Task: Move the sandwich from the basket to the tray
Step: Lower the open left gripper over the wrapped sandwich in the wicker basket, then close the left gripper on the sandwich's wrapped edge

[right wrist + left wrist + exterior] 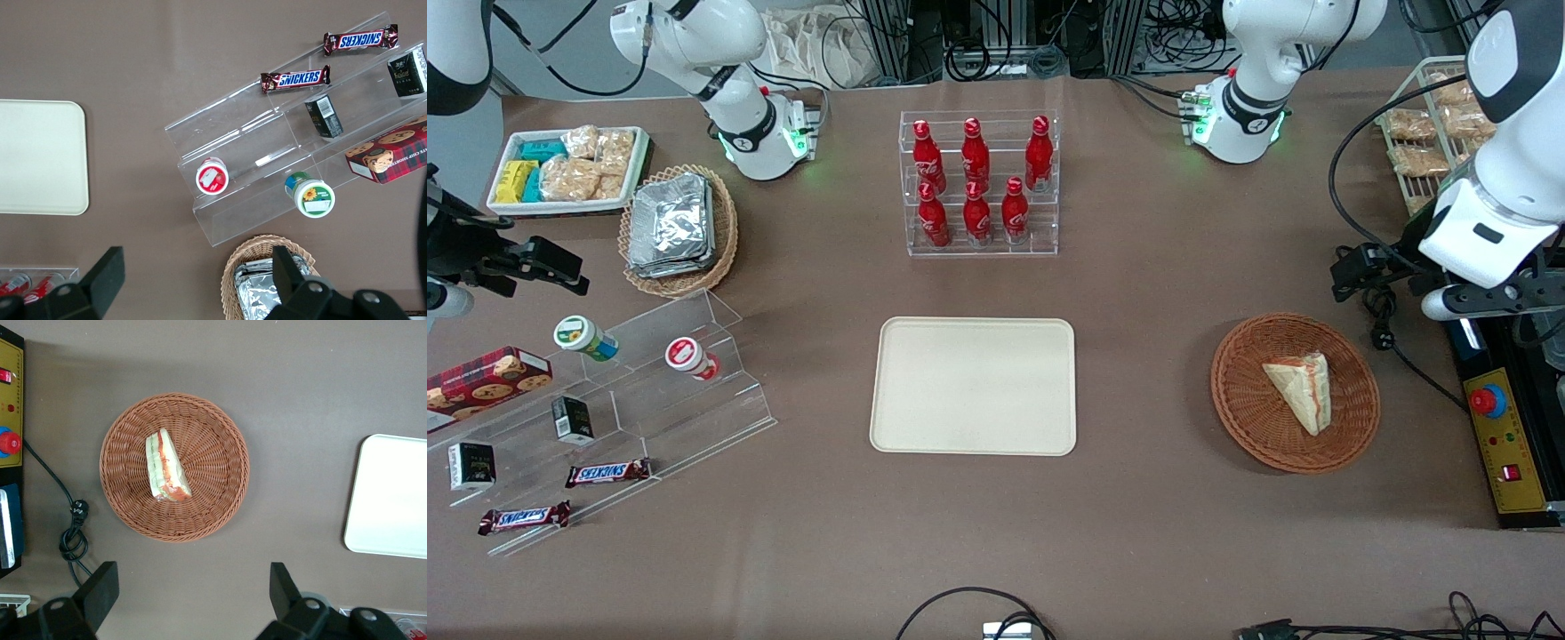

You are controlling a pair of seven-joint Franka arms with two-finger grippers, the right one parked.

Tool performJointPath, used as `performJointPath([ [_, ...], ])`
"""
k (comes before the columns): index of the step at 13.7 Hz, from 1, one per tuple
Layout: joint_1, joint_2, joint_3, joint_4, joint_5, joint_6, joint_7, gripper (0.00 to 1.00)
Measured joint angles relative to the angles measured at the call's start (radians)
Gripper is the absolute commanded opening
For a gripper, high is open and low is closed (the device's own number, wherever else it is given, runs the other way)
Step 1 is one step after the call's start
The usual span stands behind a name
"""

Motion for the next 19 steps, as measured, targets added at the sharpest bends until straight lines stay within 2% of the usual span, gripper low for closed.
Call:
performJointPath([
  [4,0.002,0.003,0.001,-0.026,0.002,0.027,0.0,1.0],
  [7,0.01,0.007,0.009,-0.053,0.049,0.076,-0.004,1.0],
  [10,0.011,0.029,0.039,-0.112,0.065,0.14,-0.071,1.0],
  [14,0.016,0.092,0.092,-0.295,0.066,0.382,-0.099,1.0],
  [19,0.016,0.184,0.098,-0.459,0.064,0.702,-0.115,1.0],
])
